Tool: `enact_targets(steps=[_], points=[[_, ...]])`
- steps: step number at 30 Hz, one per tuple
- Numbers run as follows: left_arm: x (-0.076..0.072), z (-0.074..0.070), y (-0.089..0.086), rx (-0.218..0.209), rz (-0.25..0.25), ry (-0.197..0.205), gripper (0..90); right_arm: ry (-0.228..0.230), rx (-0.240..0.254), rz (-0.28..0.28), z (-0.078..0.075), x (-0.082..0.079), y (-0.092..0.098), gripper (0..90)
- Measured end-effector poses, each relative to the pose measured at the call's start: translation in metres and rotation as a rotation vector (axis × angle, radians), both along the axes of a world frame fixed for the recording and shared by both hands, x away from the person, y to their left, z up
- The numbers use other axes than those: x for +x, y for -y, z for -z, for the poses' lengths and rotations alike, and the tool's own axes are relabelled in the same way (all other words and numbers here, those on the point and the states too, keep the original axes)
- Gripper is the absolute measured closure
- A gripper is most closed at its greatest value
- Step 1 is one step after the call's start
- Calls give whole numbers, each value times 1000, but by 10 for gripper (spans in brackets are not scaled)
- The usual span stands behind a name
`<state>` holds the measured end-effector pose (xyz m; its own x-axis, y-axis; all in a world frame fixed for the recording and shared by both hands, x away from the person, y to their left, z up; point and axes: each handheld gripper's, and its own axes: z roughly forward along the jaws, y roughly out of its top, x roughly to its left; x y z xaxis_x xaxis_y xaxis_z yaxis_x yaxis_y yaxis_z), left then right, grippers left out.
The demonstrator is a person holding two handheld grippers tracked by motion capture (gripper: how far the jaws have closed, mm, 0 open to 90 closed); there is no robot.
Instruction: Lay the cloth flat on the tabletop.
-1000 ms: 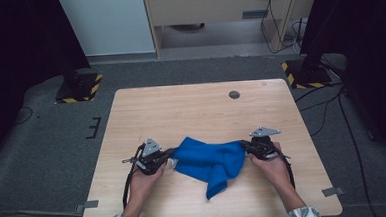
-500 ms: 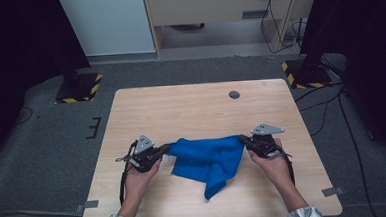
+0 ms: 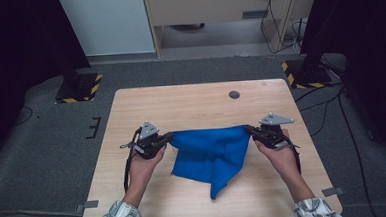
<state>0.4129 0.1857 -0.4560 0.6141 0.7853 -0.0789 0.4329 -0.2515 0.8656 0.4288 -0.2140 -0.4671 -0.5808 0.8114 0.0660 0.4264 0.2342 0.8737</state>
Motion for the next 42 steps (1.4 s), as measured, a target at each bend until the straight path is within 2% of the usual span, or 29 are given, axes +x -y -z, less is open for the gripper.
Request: enact_targets(steps=[4, 7, 13, 17, 22, 26, 29, 31, 35, 39, 42], points=[[8, -7, 5, 3, -5, 6, 873, 11, 5, 6, -8, 3, 4, 888], [13, -11, 8, -12, -10, 2, 873, 20, 7, 18, -12, 6, 7, 888], [17, -19, 11, -8, -7, 15, 874, 38, 11, 23, -22, 8, 12, 888], [14, -25, 10, -9, -8, 27, 874, 57, 14, 19, -31, 7, 13, 888], [7, -29, 8, 9, -2, 37, 873, 76, 32, 12, -41, 2, 11, 888], [1, -33, 4, -11, -4, 52, 873, 99, 42, 4, -48, -4, 13, 888], [-2, -38, 3, -8, -8, 71, 874, 112, 44, -4, -52, -8, 12, 888], [-4, -44, 1, -26, -9, 84, 874, 119, 41, -9, -56, -11, 11, 888], [-4, -48, 1, -34, -9, 89, 874, 127, 48, -9, -59, -12, 11, 888], [-6, -52, 1, -40, 3, 94, 874, 162, 58, -3, -65, -15, 13, 889], [-10, -53, 3, -28, 12, 105, 874, 165, 63, 0, -66, -16, 14, 889]])
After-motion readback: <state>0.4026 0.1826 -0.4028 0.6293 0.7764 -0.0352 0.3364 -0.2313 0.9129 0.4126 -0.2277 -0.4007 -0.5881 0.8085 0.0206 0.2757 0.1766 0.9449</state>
